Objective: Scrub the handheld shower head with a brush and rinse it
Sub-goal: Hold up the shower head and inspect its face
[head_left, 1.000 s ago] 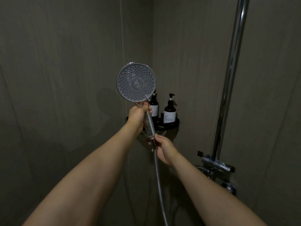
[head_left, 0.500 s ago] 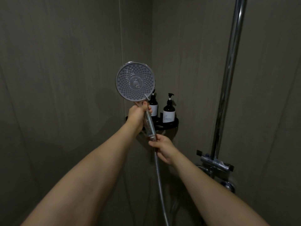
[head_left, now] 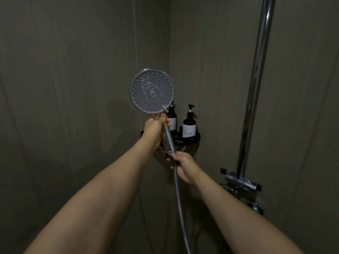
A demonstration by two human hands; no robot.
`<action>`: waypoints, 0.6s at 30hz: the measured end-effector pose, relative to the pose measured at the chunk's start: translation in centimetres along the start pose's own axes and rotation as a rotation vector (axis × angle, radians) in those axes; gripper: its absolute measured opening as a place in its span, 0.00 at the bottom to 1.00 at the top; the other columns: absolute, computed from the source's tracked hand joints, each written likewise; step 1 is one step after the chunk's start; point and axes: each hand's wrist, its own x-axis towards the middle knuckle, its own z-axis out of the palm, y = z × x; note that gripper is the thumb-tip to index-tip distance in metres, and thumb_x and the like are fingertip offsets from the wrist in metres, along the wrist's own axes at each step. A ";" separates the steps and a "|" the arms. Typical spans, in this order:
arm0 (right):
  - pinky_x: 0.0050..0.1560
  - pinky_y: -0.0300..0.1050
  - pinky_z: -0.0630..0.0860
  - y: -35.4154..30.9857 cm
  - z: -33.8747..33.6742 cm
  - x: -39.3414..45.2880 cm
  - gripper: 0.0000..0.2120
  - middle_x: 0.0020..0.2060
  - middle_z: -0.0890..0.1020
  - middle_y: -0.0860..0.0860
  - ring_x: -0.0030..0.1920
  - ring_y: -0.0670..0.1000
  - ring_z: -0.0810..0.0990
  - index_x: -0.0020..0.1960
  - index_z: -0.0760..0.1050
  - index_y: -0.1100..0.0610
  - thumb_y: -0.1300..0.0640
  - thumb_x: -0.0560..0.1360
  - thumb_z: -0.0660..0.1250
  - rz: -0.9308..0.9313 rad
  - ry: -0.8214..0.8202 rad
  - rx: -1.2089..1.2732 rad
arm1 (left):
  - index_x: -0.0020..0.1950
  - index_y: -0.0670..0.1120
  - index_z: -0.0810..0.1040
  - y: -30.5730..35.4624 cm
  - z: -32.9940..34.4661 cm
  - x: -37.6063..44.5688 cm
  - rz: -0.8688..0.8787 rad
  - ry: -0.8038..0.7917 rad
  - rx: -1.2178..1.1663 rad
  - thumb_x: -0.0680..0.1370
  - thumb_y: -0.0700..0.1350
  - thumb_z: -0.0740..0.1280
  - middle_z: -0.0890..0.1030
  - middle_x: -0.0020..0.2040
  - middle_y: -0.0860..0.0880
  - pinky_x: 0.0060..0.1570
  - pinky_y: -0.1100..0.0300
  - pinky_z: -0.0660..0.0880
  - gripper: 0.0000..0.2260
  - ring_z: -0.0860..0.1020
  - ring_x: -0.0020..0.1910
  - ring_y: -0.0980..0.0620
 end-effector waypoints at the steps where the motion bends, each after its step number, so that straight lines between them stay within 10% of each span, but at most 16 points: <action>1: 0.42 0.39 0.73 0.0 0.1 0.1 0.08 0.40 0.78 0.53 0.41 0.47 0.78 0.46 0.75 0.59 0.65 0.78 0.58 -0.008 0.011 -0.033 | 0.41 0.43 0.72 0.0 0.0 0.1 0.000 0.002 0.007 0.81 0.42 0.59 0.74 0.35 0.48 0.39 0.62 0.74 0.09 0.74 0.34 0.54; 18: 0.41 0.37 0.73 0.7 -0.1 0.2 0.08 0.42 0.79 0.52 0.42 0.46 0.79 0.48 0.74 0.58 0.68 0.76 0.60 -0.011 0.035 -0.058 | 0.41 0.43 0.72 -0.6 -0.7 0.9 0.010 0.003 -0.014 0.81 0.41 0.59 0.74 0.35 0.48 0.41 0.62 0.74 0.09 0.74 0.34 0.53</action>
